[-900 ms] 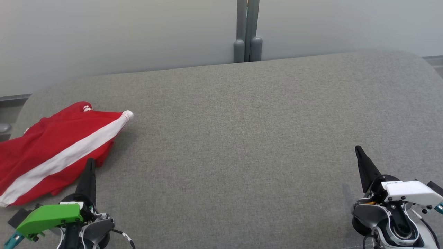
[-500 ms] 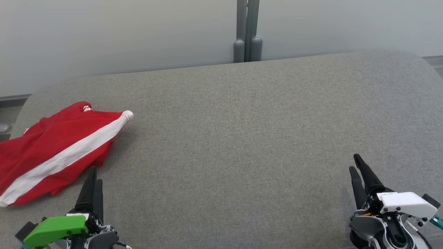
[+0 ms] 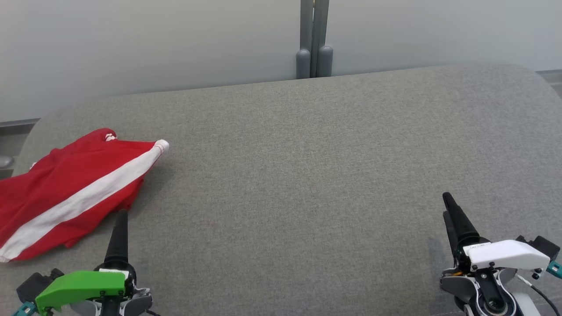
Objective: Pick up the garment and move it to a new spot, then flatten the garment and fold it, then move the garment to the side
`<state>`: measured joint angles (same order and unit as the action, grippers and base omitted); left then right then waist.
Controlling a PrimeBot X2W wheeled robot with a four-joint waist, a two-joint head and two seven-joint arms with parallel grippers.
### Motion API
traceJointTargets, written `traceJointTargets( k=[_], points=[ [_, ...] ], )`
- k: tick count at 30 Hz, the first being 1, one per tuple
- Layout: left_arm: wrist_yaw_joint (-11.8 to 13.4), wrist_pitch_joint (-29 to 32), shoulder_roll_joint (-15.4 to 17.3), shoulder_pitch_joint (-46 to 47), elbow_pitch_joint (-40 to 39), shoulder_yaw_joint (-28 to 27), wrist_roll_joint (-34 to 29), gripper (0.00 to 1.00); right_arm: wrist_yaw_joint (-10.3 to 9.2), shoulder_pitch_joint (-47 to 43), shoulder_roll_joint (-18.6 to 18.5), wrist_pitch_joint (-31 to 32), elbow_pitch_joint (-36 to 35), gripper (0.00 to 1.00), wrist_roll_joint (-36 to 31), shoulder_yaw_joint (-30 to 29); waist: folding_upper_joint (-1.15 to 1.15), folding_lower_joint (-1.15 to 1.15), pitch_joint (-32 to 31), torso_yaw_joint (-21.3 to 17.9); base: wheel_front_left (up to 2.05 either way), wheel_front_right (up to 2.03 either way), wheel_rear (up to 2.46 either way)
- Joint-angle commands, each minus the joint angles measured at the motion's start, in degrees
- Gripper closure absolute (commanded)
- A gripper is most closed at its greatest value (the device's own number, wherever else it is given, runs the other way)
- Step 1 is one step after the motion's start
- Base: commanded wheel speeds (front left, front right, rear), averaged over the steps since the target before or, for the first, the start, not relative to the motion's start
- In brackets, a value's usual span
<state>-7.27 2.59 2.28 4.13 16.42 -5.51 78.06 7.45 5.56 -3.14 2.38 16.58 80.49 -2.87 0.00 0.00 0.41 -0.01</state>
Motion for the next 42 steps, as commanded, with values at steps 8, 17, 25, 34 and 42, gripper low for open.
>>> traceJointTargets(
  k=[8,17,25,34,42],
  points=[
    [0.2,-2.2,0.4,0.3,-0.6,0.8,-11.0,0.00,0.02,1.1,-0.6,-2.2,-1.1,0.00,-10.3,1.3,0.00,0.00,0.1,0.0,0.00,0.00,0.00],
    [0.8,-4.3,0.4,0.7,0.2,1.9,-20.4,0.00,0.02,1.4,-0.8,-4.3,-1.3,0.00,-19.4,2.9,0.00,0.00,0.3,-0.1,0.00,0.00,0.00],
    [0.9,-6.0,0.4,0.9,0.2,3.1,-27.2,0.00,0.02,1.6,-1.0,-5.9,-0.7,0.00,-27.2,4.1,0.00,0.00,0.4,-0.1,0.00,0.00,0.00],
    [1.8,-7.7,0.5,0.4,1.3,4.0,-35.2,0.00,0.03,1.6,-1.0,-7.6,0.0,0.00,-34.4,5.1,0.00,0.00,0.3,-0.2,0.00,0.00,0.00],
    [1.9,-9.1,0.5,-0.4,0.2,3.6,-39.7,0.00,0.03,1.3,-1.1,-9.0,-0.4,0.00,-39.2,5.5,0.00,0.00,0.3,-0.2,0.00,0.00,0.00]
  ],
)
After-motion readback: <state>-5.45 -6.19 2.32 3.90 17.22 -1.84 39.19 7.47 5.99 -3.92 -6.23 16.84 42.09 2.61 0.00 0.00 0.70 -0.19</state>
